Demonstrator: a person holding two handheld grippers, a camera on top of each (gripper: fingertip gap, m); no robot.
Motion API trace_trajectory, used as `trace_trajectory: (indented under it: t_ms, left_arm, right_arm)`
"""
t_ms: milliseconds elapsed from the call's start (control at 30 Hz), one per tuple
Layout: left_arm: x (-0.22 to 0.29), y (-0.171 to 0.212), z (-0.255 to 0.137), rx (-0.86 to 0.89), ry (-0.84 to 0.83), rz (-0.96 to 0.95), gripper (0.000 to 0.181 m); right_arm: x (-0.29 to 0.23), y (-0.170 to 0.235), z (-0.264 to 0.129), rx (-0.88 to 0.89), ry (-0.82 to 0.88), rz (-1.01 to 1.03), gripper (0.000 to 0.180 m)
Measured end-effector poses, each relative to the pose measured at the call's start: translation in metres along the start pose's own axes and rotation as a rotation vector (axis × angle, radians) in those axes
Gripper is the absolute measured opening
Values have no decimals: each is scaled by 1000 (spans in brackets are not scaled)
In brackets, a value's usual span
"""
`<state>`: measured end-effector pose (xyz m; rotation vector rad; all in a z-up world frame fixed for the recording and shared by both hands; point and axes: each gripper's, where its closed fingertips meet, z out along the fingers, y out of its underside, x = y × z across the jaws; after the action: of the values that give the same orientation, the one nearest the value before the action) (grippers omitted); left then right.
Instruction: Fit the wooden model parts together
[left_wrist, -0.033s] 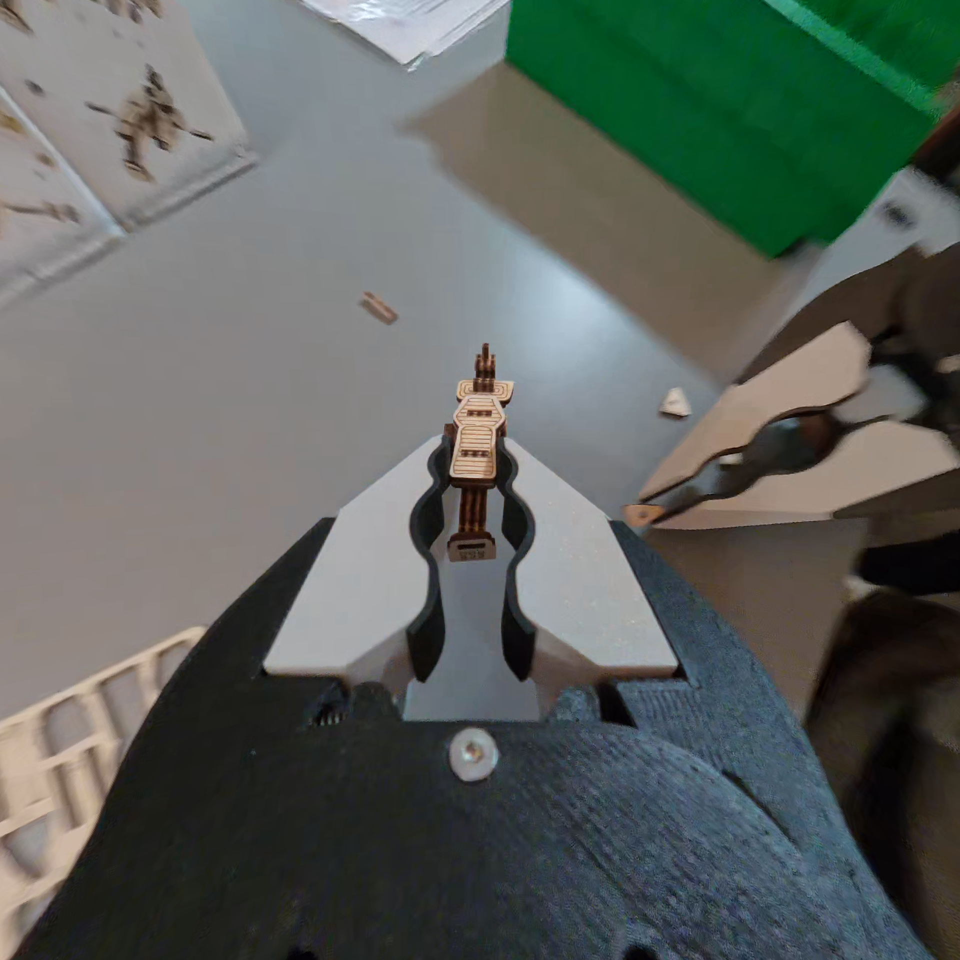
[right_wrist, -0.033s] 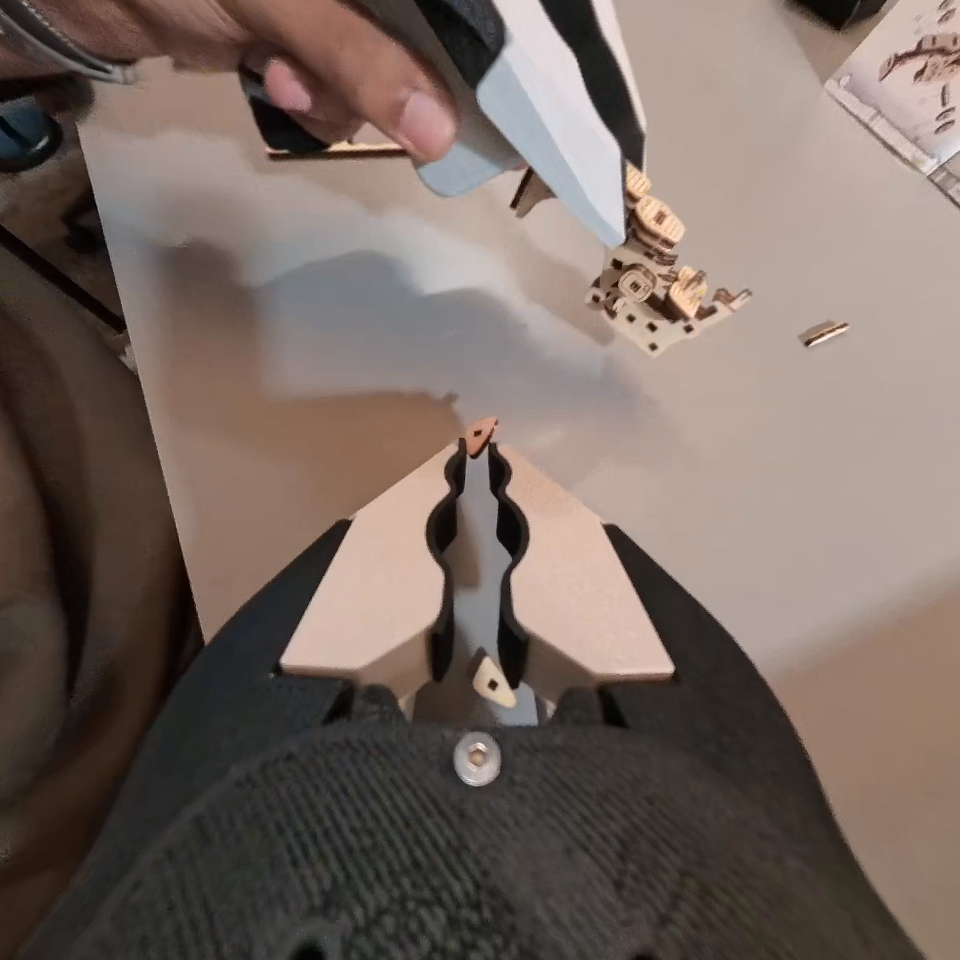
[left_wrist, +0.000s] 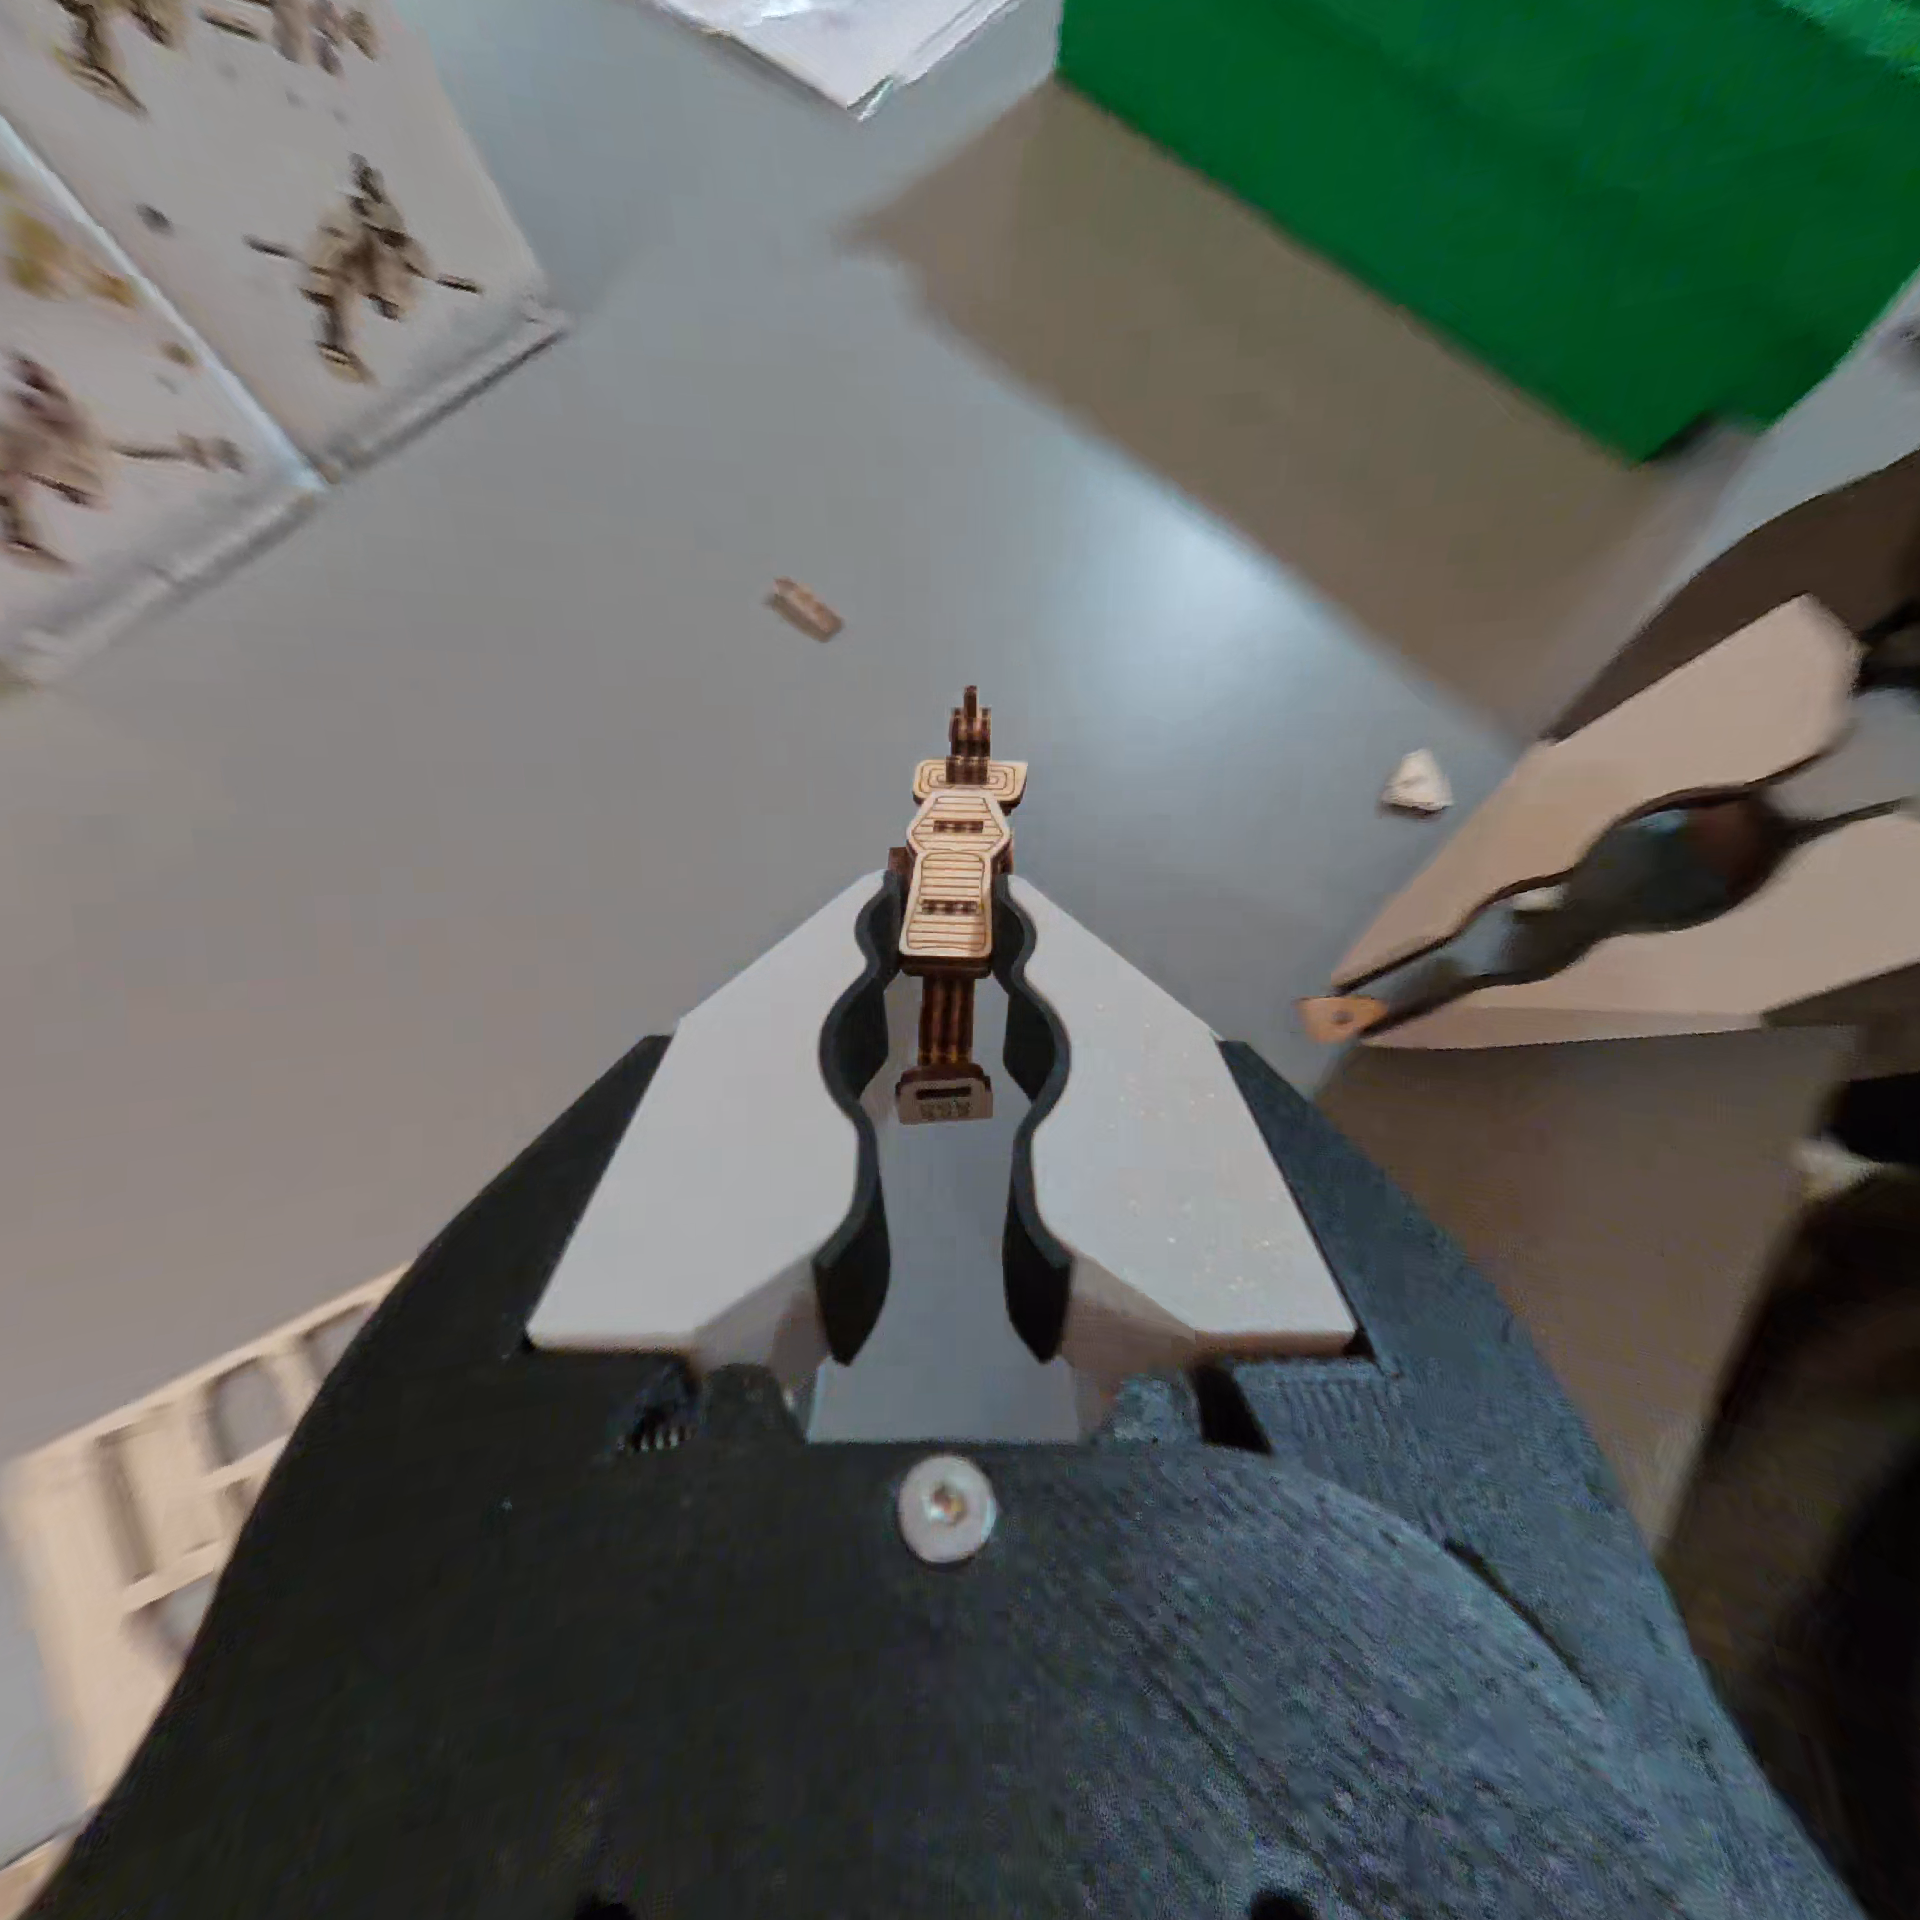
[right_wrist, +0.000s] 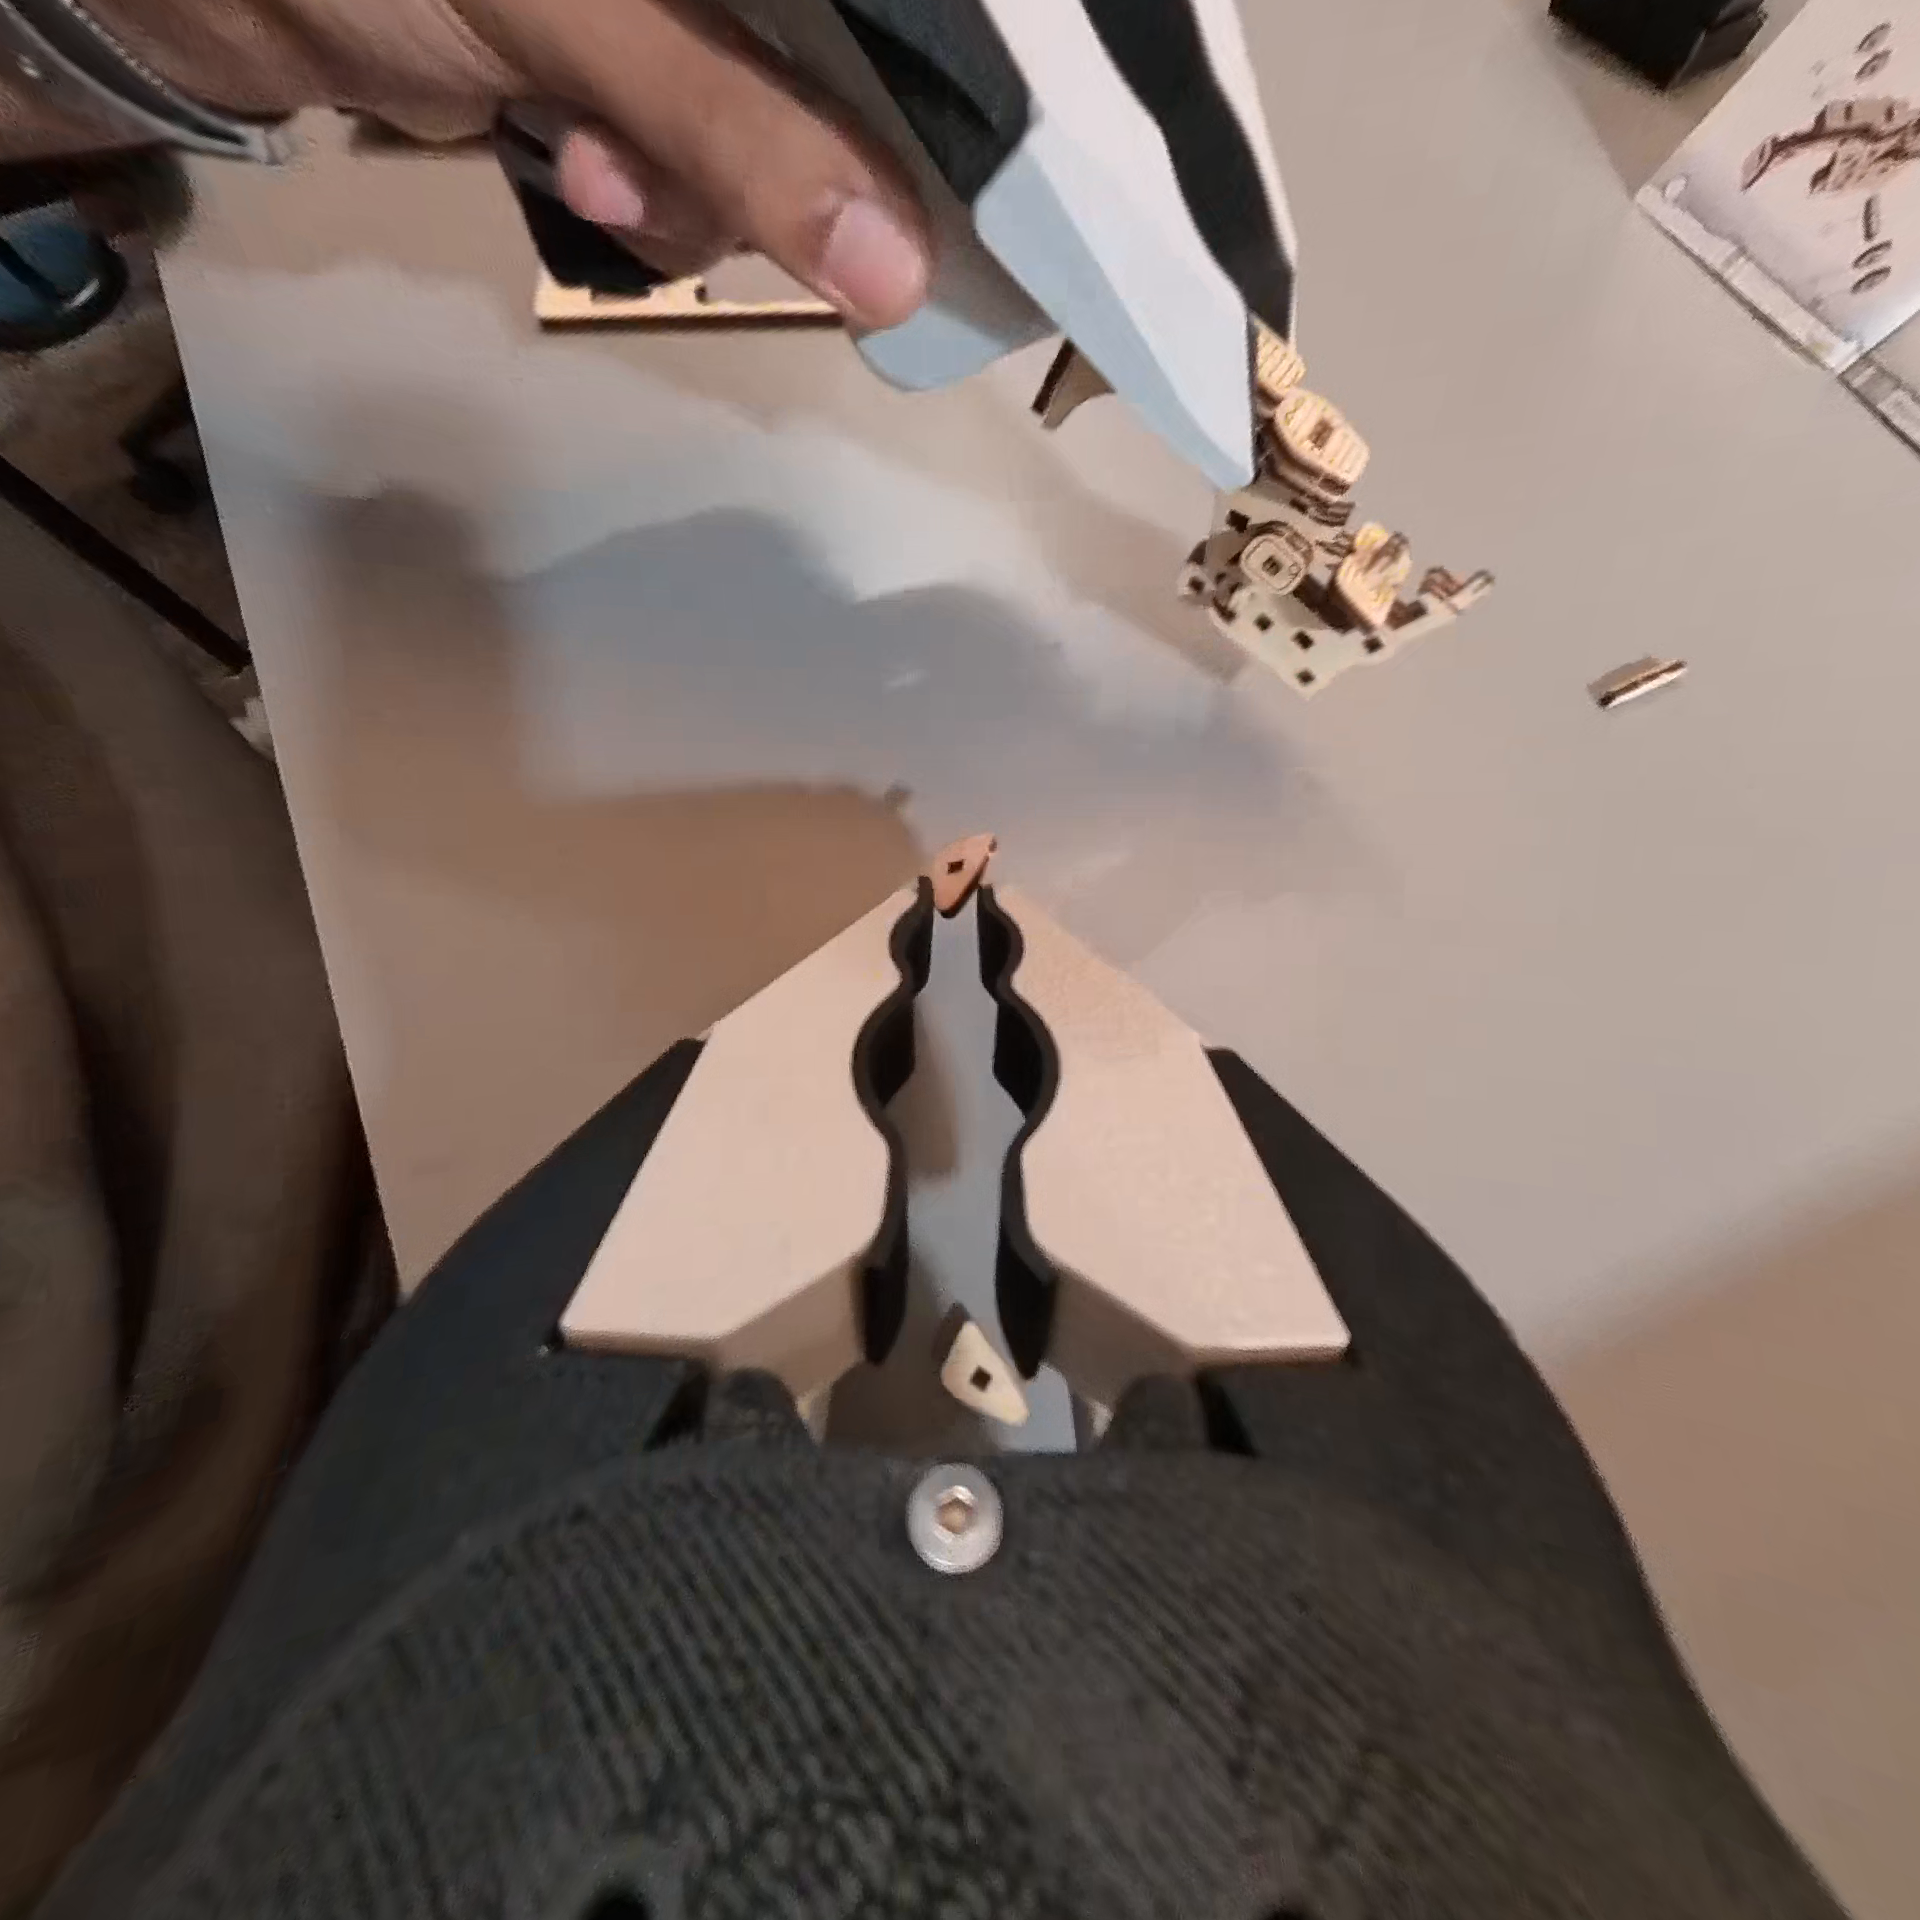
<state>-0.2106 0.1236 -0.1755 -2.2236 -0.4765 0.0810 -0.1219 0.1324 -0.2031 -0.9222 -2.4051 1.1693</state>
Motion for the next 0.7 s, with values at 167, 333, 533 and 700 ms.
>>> trace_trajectory:
  t_ms: [167, 333, 533, 700]
  left_arm:
    - [-22, 15, -11, -145, -201, 236, 14]
    - [-23, 9, -25, -157, -283, 349, 14]
    - [-26, -1, -33, -125, -327, 394, 14]
    - [-13, -3, -26, -65, -211, 313, 14]
  right_arm:
    - [-4, -15, -2, 72, -9, -31, 7]
    - [-10, -19, 3, 72, -5, -71, 7]
    - [-11, -15, 6, 45, 19, -101, 6]
    - [-7, -15, 1, 64, 20, -83, 6]
